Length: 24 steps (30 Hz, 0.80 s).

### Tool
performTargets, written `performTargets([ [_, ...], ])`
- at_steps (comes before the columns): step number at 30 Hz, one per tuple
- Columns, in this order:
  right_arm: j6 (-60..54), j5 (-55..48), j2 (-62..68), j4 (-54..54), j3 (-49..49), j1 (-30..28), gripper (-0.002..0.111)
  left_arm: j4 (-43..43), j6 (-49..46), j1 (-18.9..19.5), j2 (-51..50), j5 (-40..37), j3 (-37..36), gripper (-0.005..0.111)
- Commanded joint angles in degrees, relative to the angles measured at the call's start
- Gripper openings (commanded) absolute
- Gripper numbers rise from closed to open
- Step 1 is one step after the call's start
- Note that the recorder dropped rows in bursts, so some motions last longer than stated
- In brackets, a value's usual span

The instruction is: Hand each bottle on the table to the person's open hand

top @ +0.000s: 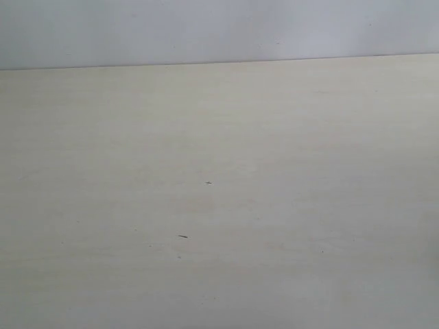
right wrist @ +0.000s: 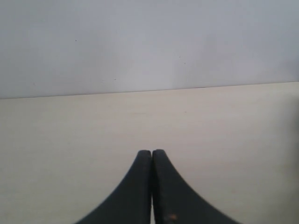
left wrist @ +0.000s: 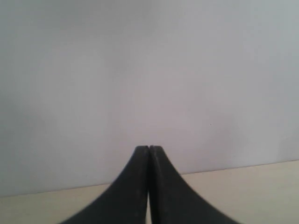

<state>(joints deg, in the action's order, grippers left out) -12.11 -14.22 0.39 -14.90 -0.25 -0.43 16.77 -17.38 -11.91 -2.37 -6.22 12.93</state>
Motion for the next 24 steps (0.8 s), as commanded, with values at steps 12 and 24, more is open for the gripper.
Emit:
performTargets([
  [12,-0.06,0.18,-0.39,-0.06,0.25,0.15,0.000,-2.85,-0.37,0.12,2.37,-8.81,-0.79,0.002],
  [24,-0.06,0.18,-0.39,-0.06,0.25,0.15,0.000,-8.83,16.11,5.07,2.37,-14.72,-3.33,0.002],
])
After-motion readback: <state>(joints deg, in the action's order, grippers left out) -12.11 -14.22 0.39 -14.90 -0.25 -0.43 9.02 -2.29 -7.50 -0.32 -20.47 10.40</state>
